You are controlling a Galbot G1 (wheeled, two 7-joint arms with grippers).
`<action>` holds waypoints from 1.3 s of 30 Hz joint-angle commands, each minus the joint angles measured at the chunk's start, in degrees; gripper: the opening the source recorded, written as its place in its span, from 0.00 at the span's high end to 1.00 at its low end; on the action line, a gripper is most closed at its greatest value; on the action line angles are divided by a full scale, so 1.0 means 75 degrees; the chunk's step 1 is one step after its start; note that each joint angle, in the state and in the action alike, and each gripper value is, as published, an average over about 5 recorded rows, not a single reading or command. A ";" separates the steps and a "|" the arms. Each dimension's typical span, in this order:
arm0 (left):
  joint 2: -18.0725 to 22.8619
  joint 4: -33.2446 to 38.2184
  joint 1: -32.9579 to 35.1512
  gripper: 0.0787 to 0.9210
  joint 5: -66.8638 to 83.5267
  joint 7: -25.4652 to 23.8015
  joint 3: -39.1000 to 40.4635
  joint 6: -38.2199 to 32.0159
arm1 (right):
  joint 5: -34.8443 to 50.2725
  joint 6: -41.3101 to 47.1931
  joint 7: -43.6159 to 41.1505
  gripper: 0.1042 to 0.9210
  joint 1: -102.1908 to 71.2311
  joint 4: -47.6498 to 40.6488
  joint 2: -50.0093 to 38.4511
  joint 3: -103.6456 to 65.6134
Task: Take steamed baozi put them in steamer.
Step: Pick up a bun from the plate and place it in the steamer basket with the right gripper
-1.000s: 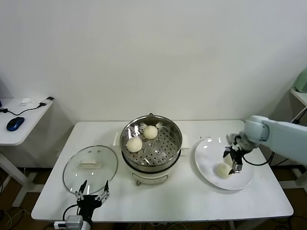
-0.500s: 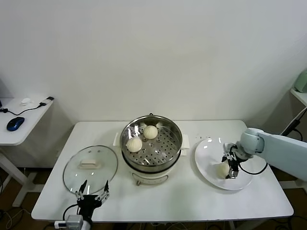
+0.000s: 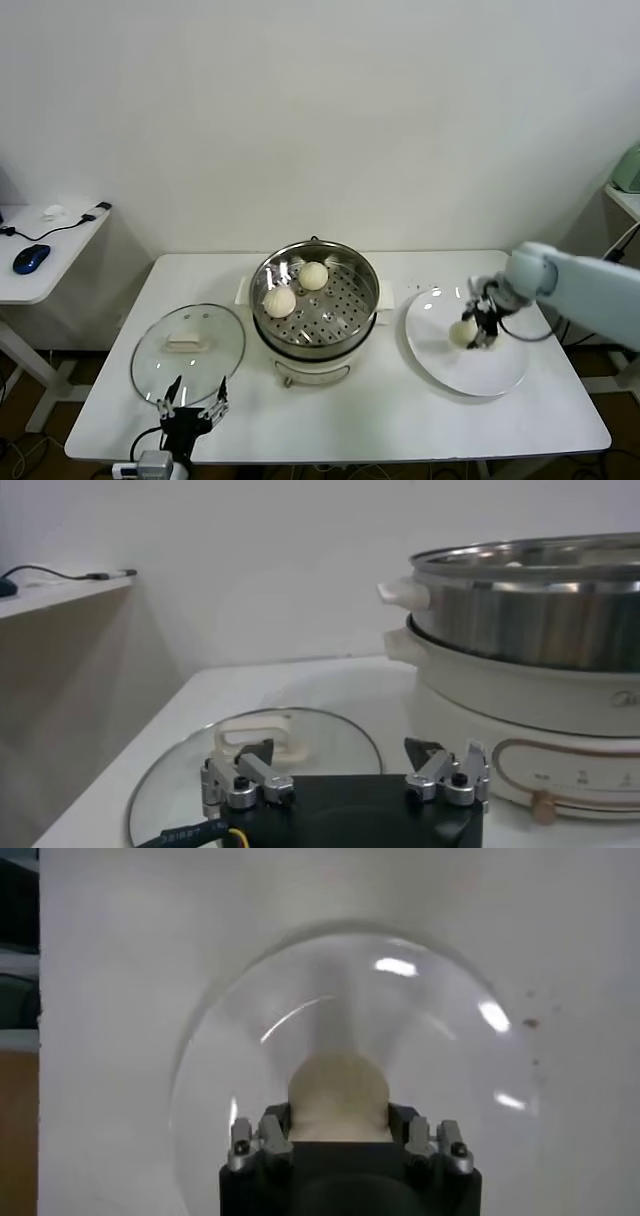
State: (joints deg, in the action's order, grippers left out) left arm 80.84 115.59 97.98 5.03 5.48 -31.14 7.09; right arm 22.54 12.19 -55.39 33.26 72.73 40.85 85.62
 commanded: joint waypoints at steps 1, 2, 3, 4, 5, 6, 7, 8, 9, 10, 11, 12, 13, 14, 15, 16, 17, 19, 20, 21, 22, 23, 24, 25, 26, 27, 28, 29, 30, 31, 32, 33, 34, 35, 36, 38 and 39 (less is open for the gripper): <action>0.0008 0.0029 0.0003 0.12 0.0000 -0.0004 -0.0014 0.0002 | 0.1239 -0.1822 -0.1038 0.35 0.3670 -0.0256 0.1949 0.1234; 0.0009 0.0044 0.0007 0.12 -0.0005 -0.0003 -0.0008 0.0000 | 0.1298 -0.2197 -0.1138 0.35 0.3842 -0.0142 0.2270 0.1059; 0.0008 0.0052 0.0010 0.12 -0.0006 -0.0002 -0.0004 -0.0002 | 0.1305 -0.2545 -0.1204 0.35 0.3956 0.0060 0.2565 0.0903; 0.0009 0.0058 0.0012 0.12 -0.0008 -0.0001 0.0001 -0.0004 | 0.1268 -0.2886 -0.1227 0.35 0.4029 0.0329 0.2858 0.0777; 0.0008 0.0059 0.0011 0.12 -0.0010 -0.0001 0.0006 -0.0006 | 0.1206 -0.3173 -0.1228 0.35 0.4051 0.0627 0.3106 0.0679; 0.0010 0.0058 0.0009 0.12 -0.0012 -0.0001 0.0010 -0.0007 | 0.1099 -0.3413 -0.1186 0.35 0.3998 0.0968 0.3339 0.0583; 0.0011 0.0057 0.0006 0.12 -0.0013 -0.0001 0.0013 -0.0006 | 0.0939 -0.3623 -0.1126 0.35 0.3873 0.1272 0.3541 0.0517; 0.0014 0.0052 -0.0001 0.12 -0.0013 -0.0002 0.0015 -0.0005 | 0.0717 -0.3822 -0.1079 0.35 0.3694 0.1534 0.3705 0.0454; 0.0017 0.0046 -0.0012 0.12 -0.0012 -0.0003 0.0016 -0.0002 | 0.0405 -0.3995 -0.1033 0.35 0.3454 0.1754 0.3820 0.0391; 0.0021 0.0038 -0.0023 0.12 -0.0010 -0.0003 0.0014 0.0000 | 0.0018 -0.4166 -0.0987 0.35 0.3179 0.1935 0.3920 0.0330; 0.0025 0.0029 -0.0035 0.12 -0.0008 -0.0003 0.0010 0.0001 | -0.0402 -0.4338 -0.0968 0.35 0.2897 0.2031 0.3993 0.0290; 0.0028 0.0017 -0.0047 0.12 -0.0003 -0.0003 0.0004 0.0001 | -0.0847 -0.4541 -0.0933 0.35 0.2619 0.2067 0.4057 0.0268; 0.0031 0.0008 -0.0055 0.12 0.0001 -0.0001 -0.0001 0.0000 | -0.1215 -0.4710 -0.0891 0.35 0.2379 0.2074 0.4112 0.0258; 0.0034 0.0002 -0.0057 0.12 0.0005 0.0000 -0.0007 -0.0002 | -0.1540 -0.4873 -0.0836 0.35 0.2157 0.2035 0.4167 0.0257; 0.0037 -0.0002 -0.0055 0.12 0.0009 0.0001 -0.0013 -0.0004 | -0.1848 -0.5006 -0.0747 0.35 0.1923 0.1961 0.4222 0.0261; 0.0040 -0.0005 -0.0049 0.12 0.0011 0.0002 -0.0018 -0.0006 | -0.2080 -0.5100 -0.0646 0.35 0.1719 0.1872 0.4272 0.0272; 0.0043 -0.0003 -0.0042 0.12 0.0011 0.0002 -0.0021 -0.0006 | -0.2235 -0.5134 -0.0539 0.35 0.1534 0.1783 0.4315 0.0289; 0.0049 0.0004 -0.0027 0.12 0.0007 0.0002 -0.0027 -0.0003 | -0.2588 -0.5153 -0.0298 0.35 0.1100 0.1584 0.4403 0.0309; 0.0050 0.0008 -0.0022 0.12 0.0004 0.0002 -0.0033 -0.0001 | -0.2703 -0.5140 -0.0219 0.35 0.0922 0.1502 0.4439 0.0310; 0.0052 0.0011 -0.0017 0.12 0.0002 0.0002 -0.0041 0.0001 | -0.2829 -0.5128 -0.0145 0.35 0.0753 0.1428 0.4470 0.0305; 0.0053 0.0010 -0.0014 0.12 0.0002 0.0003 -0.0051 0.0001 | -0.2955 -0.5112 -0.0091 0.35 0.0606 0.1368 0.4491 0.0293; 0.0055 0.0009 -0.0011 0.12 0.0002 0.0005 -0.0061 0.0001 | -0.3041 -0.5094 -0.0046 0.35 0.0481 0.1320 0.4505 0.0286; 0.0057 0.0006 -0.0008 0.12 0.0004 0.0007 -0.0071 -0.0001 | -0.3094 -0.5061 0.0002 0.35 0.0374 0.1278 0.4512 0.0284; 0.0060 0.0001 -0.0003 0.12 0.0008 0.0009 -0.0078 -0.0004 | -0.3137 -0.5025 0.0059 0.35 0.0278 0.1235 0.4515 0.0286; 0.0062 -0.0005 0.0001 0.12 0.0011 0.0011 -0.0084 -0.0008 | -0.3166 -0.4998 0.0095 0.35 0.0184 0.1190 0.4516 0.0282; 0.0063 -0.0010 0.0006 0.12 0.0015 0.0013 -0.0088 -0.0013 | -0.3208 -0.4964 0.0137 0.35 0.0097 0.1140 0.4518 0.0278; 0.0063 -0.0018 0.0010 0.12 0.0019 0.0016 -0.0091 -0.0020 | -0.3263 -0.4940 0.0166 0.35 0.0028 0.1094 0.4520 0.0267; 0.0063 -0.0026 0.0012 0.12 0.0022 0.0019 -0.0093 -0.0026 | -0.3346 -0.4939 0.0175 0.35 -0.0038 0.1034 0.4524 0.0243; 0.0062 -0.0034 0.0010 0.12 0.0025 0.0023 -0.0095 -0.0030 | -0.3449 -0.4942 0.0192 0.35 -0.0091 0.0971 0.4528 0.0215; 0.0063 -0.0042 0.0006 0.12 0.0027 0.0027 -0.0095 -0.0033 | -0.3570 -0.4944 0.0226 0.34 -0.0134 0.0903 0.4532 0.0187; 0.0064 -0.0050 0.0001 0.12 0.0028 0.0030 -0.0096 -0.0036 | -0.3681 -0.4955 0.0260 0.34 -0.0167 0.0834 0.4533 0.0151; 0.0066 -0.0055 -0.0005 0.12 0.0028 0.0032 -0.0095 -0.0035 | -0.3783 -0.4965 0.0311 0.34 -0.0196 0.0758 0.4534 0.0117; 0.0068 -0.0058 -0.0011 0.12 0.0029 0.0034 -0.0093 -0.0033 | -0.3867 -0.4965 0.0392 0.33 -0.0217 0.0691 0.4534 0.0089; 0.0070 -0.0059 -0.0016 0.12 0.0029 0.0034 -0.0090 -0.0029 | -0.3919 -0.4970 0.0467 0.32 -0.0234 0.0628 0.4531 0.0054; 0.0071 -0.0058 -0.0019 0.12 0.0028 0.0034 -0.0086 -0.0026 | -0.3952 -0.4977 0.0540 0.30 -0.0239 0.0571 0.4528 0.0017; 0.0071 -0.0053 -0.0027 0.12 0.0024 0.0036 -0.0080 -0.0019 | -0.3931 -0.5011 0.0641 0.24 -0.0187 0.0494 0.4501 -0.0062; 0.0071 -0.0050 -0.0030 0.12 0.0023 0.0038 -0.0078 -0.0015 | -0.3869 -0.5044 0.0648 0.21 -0.0133 0.0472 0.4478 -0.0108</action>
State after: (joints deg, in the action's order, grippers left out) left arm 81.35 115.23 97.67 5.21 5.89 -31.68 6.99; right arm -1.89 -24.09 -53.38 34.87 78.58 73.14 85.98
